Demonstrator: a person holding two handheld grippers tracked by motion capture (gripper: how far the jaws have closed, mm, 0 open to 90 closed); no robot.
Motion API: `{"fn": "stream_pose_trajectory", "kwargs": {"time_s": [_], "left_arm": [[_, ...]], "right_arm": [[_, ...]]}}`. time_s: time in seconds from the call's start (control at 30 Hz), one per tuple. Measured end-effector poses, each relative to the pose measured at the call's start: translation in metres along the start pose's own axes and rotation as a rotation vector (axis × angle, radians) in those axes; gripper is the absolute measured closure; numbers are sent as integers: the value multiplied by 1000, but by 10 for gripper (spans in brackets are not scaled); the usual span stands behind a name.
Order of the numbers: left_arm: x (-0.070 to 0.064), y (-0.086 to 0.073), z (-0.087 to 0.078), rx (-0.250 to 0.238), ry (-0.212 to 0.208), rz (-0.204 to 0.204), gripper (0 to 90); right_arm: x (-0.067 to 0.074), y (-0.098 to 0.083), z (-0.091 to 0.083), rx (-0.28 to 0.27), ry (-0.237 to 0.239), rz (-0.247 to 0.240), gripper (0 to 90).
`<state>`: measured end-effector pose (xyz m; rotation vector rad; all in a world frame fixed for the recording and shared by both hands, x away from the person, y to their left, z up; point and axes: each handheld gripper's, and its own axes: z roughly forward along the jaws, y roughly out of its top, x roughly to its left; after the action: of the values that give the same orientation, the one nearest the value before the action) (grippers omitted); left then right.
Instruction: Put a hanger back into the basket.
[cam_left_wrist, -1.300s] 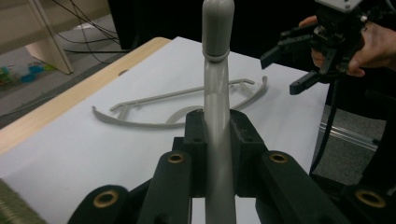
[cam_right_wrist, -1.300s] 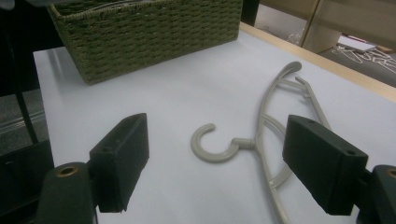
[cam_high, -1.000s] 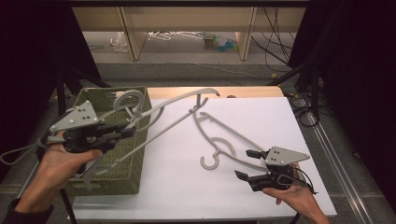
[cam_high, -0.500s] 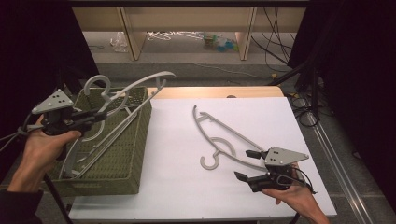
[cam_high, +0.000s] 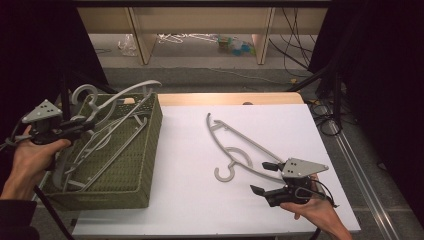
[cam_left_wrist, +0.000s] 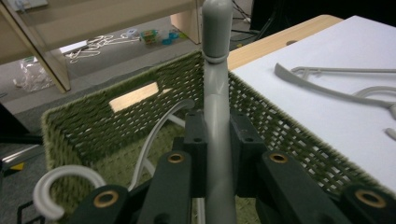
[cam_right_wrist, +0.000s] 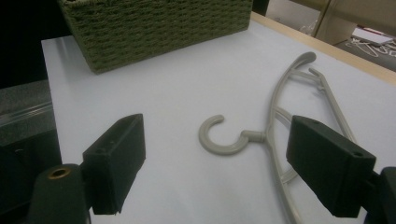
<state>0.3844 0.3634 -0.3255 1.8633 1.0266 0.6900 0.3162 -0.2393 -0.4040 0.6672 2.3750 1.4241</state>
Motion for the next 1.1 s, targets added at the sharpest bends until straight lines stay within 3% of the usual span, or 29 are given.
{"fn": "stream_pose_trajectory", "kwargs": {"time_s": [0.37, 0.53, 0.57, 0.67, 0.7, 0.77, 0.87, 0.93, 0.97, 1.07, 1.1], "left_arm": [[12, -19, 4, 69, 37, -45, 790], [15, -24, 10, 119, 43, -33, 790], [14, -25, 11, 116, 46, -52, 790], [15, -27, 15, 141, 34, -49, 789], [18, -27, 14, 181, 23, -2, 790], [17, -28, 20, 176, 18, -15, 789], [15, -32, 27, 161, 16, -79, 790], [21, -33, 29, 207, -1, -1, 789], [17, -36, 35, 182, 5, -58, 789], [22, -42, 42, 209, -2, -22, 789], [21, -44, 45, 210, 0, -50, 789]], "right_arm": [[-1, -1, 1, -3, -3, -4, 207], [-1, -1, 1, 7, 0, -1, 207], [-1, -1, 1, 7, 0, -1, 207], [-1, -1, 0, 9, -2, -4, 207], [-1, -1, 1, 9, -3, -3, 207], [-1, -1, 1, 9, -2, -1, 207], [-1, -1, 1, 11, 2, -5, 208], [-1, -1, 1, 8, 0, -2, 208], [-1, -1, 1, 9, 0, -2, 208], [-1, -1, 1, 9, -1, -2, 208], [-1, -1, 0, 9, -2, -3, 208]]}}
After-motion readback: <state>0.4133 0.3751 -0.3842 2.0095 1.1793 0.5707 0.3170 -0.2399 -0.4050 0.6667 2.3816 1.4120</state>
